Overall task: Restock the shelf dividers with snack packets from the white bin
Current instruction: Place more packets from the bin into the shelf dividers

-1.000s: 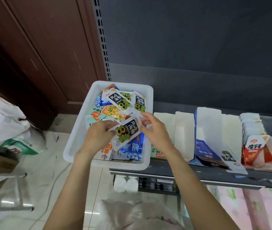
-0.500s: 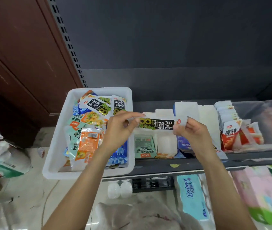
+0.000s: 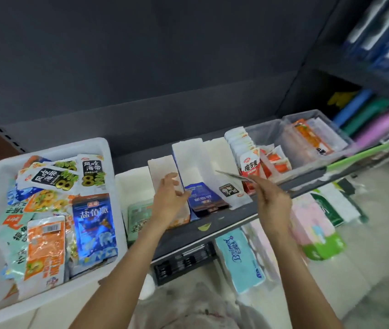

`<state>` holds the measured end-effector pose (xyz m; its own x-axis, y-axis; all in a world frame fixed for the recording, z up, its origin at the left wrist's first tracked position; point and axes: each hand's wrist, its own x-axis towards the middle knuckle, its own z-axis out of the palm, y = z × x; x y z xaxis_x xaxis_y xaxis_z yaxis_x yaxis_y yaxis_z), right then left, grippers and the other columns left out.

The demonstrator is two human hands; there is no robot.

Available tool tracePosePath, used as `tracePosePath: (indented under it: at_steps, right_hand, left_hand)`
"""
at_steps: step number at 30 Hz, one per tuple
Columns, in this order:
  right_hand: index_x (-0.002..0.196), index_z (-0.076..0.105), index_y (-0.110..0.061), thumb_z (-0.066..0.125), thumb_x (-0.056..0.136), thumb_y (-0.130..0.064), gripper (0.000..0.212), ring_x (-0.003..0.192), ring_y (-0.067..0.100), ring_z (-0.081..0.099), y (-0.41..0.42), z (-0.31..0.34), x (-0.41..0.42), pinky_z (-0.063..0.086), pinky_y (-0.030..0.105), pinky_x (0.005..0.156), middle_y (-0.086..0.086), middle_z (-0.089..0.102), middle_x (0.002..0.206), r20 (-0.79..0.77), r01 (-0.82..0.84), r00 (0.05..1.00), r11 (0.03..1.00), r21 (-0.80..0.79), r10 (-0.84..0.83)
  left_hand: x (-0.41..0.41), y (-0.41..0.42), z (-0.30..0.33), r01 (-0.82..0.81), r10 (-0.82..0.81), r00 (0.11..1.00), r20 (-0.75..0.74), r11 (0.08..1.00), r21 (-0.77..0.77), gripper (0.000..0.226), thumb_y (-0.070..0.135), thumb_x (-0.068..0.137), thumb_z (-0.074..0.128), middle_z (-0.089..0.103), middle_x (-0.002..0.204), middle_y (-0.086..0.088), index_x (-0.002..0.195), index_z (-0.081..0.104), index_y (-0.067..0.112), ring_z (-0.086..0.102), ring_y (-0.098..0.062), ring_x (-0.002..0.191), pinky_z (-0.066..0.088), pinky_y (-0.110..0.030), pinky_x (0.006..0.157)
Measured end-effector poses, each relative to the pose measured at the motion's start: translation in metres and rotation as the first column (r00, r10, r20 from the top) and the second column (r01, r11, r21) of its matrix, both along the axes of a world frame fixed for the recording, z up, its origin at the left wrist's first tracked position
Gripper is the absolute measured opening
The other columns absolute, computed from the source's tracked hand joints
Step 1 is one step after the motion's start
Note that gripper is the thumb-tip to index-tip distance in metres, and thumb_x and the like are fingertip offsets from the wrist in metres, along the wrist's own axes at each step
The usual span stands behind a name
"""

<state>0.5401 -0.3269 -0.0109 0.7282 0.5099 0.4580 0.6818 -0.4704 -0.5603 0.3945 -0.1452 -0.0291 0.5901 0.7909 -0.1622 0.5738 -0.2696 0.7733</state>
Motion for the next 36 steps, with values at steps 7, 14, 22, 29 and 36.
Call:
tracePosePath:
  at_steps: [7, 14, 22, 29, 36]
  right_hand:
    - [0.103, 0.072, -0.012, 0.059, 0.071, 0.011, 0.041, 0.094, 0.027, 0.066, 0.014, -0.005, 0.014, 0.043, 0.038, 0.091, 0.005, 0.072, 0.102, 0.016, -0.3, 0.933, 0.803, -0.514, 0.359]
    - [0.118, 0.064, -0.01, 0.05, 0.082, 0.009, 0.044, 0.102, 0.025, 0.062, 0.027, 0.024, -0.002, 0.051, 0.035, 0.091, 0.008, 0.067, 0.116, -0.145, -0.427, 0.904, 0.844, -0.326, 0.402]
    - [0.114, 0.067, -0.019, 0.048, 0.092, -0.008, 0.031, 0.098, 0.012, 0.064, 0.142, 0.062, -0.104, 0.052, 0.032, 0.087, -0.005, 0.07, 0.107, -0.256, -0.783, 0.62, 0.6, -0.16, 0.741]
    - [0.129, 0.049, -0.003, 0.052, 0.089, -0.014, 0.042, 0.119, 0.033, 0.049, 0.276, 0.026, -0.185, 0.043, 0.041, 0.096, 0.018, 0.052, 0.128, -0.33, -0.778, 0.585, 0.396, -0.488, 0.741]
    - [0.144, 0.025, -0.006, 0.041, 0.094, -0.05, 0.069, 0.14, 0.034, 0.017, 0.294, -0.014, -0.225, 0.009, 0.053, 0.113, 0.02, 0.022, 0.149, -0.313, -0.62, 0.681, 0.293, -0.728, 0.662]
  left_hand:
    - [0.0, -0.002, -0.008, 0.005, -0.003, 0.999, 0.037, 0.998, -0.068, 0.055, 0.018, 0.086, 0.067, 0.056, 0.117, -0.001, 0.134, 0.039, 0.019, 0.056, -0.005, 0.079, 0.05, -0.021, 0.064]
    - [-0.018, 0.005, 0.013, 0.102, -0.097, 0.989, -0.113, 0.994, 0.034, 0.046, 0.032, 0.09, 0.06, 0.058, 0.124, 0.003, 0.132, 0.044, 0.021, 0.054, -0.005, 0.088, 0.047, -0.022, 0.077]
    - [-0.133, 0.047, 0.057, -0.058, 0.064, 0.998, 0.001, 0.89, 0.452, 0.025, 0.024, 0.09, 0.058, 0.069, 0.098, 0.007, 0.114, 0.063, 0.02, 0.062, -0.01, 0.082, 0.05, -0.026, 0.071]
    - [-0.214, 0.143, 0.034, -0.221, 0.351, 0.904, -0.244, 0.873, 0.435, 0.039, 0.023, 0.084, 0.061, 0.062, 0.119, -0.014, 0.122, 0.06, 0.015, 0.055, -0.034, 0.11, 0.045, -0.04, 0.09]
    - [-0.196, 0.163, 0.02, -0.174, 0.249, 0.949, -0.192, 0.924, 0.34, 0.02, 0.02, 0.089, 0.054, 0.066, 0.111, -0.013, 0.104, 0.065, 0.013, 0.057, -0.028, 0.099, 0.047, -0.038, 0.084]
